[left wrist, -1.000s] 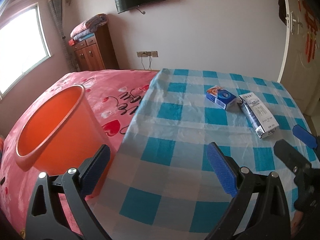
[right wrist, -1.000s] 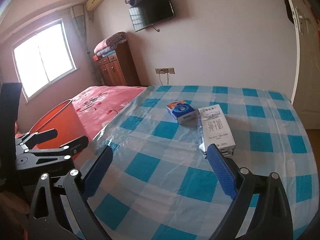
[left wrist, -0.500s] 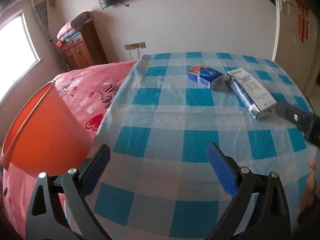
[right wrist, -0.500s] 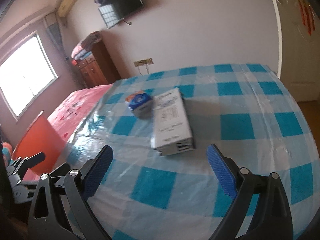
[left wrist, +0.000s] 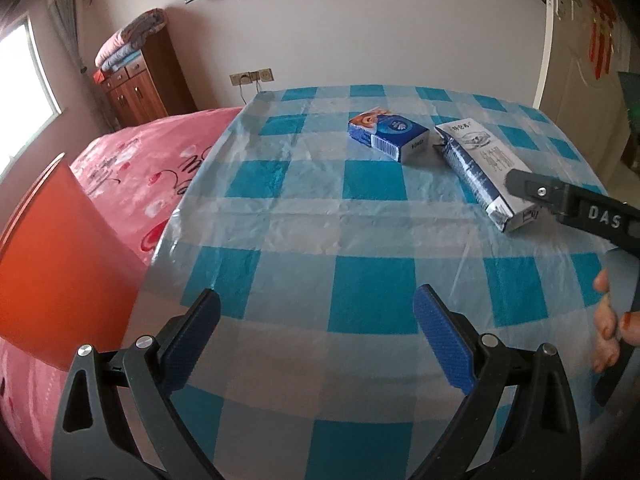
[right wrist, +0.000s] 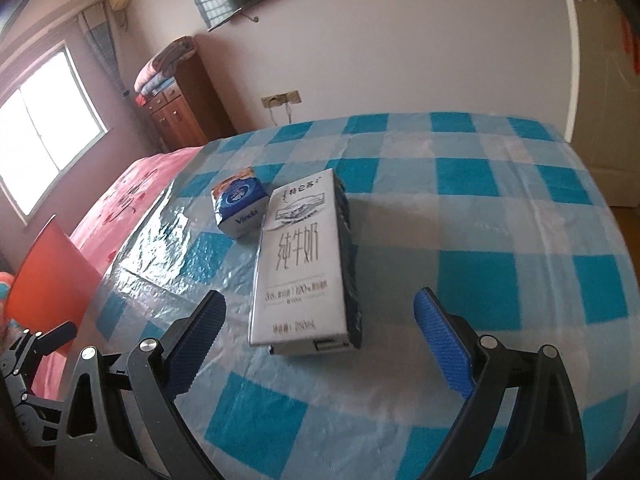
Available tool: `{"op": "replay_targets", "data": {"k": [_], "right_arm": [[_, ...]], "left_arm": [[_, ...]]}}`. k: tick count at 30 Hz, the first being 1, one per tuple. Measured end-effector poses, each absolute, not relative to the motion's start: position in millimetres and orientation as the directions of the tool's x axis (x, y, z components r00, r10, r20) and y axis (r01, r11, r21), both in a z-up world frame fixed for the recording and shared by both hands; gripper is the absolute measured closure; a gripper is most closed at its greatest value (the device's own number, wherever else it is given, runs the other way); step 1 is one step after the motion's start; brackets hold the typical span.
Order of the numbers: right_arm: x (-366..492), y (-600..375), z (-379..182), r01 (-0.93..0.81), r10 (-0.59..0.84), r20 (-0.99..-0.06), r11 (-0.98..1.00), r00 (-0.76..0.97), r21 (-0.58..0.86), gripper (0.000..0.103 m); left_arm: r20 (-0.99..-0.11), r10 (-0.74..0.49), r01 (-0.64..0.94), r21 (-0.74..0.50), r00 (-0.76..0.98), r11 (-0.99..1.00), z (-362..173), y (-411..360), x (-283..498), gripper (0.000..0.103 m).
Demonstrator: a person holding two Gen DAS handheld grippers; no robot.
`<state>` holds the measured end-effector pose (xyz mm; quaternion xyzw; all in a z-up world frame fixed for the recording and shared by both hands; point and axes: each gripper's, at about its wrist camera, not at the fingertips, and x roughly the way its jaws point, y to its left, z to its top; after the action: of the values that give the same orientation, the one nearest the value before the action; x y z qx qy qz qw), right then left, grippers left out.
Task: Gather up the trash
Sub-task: 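Grasp the small blue Vinda tissue box with the left gripper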
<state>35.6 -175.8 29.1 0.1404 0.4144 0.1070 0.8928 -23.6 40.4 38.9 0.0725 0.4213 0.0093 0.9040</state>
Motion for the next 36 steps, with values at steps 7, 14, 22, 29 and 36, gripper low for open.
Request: {"op": "replay_targets", "data": {"k": [7, 14, 22, 29, 36], "right_arm": [[44, -171, 25, -0.109, 0.325, -0.710, 0.937, 0.625, 0.332, 0.009], [46, -169, 22, -0.127, 0.336, -0.719, 0.936, 0.608, 0.330, 0.009], [50, -177, 16, -0.102, 0.361, -0.720, 0.920, 0.593, 0.377, 0.018], [49, -181, 16, -0.081, 0.356, -0.715, 0.918, 0.601, 0.388, 0.027], [50, -189, 15, -0.064, 0.357, -0.709, 0.912, 0.609, 0.405, 0.035]], "left_arm": [[-0.807, 0.035, 0.005, 0.048, 0.590, 0.999, 35, 41, -5, 0.006], [-0.797, 0.039, -0.020, 0.034, 0.602, 0.999, 43, 35, 18, 0.006], [-0.795, -0.043, -0.048, -0.091, 0.605, 0.995, 56, 27, 65, 0.006], [-0.805, -0.093, -0.105, -0.190, 0.587, 0.976, 54, 17, 116, 0.006], [-0.833, -0.067, -0.133, -0.166, 0.550, 0.977, 39, -1, 150, 0.006]]}}
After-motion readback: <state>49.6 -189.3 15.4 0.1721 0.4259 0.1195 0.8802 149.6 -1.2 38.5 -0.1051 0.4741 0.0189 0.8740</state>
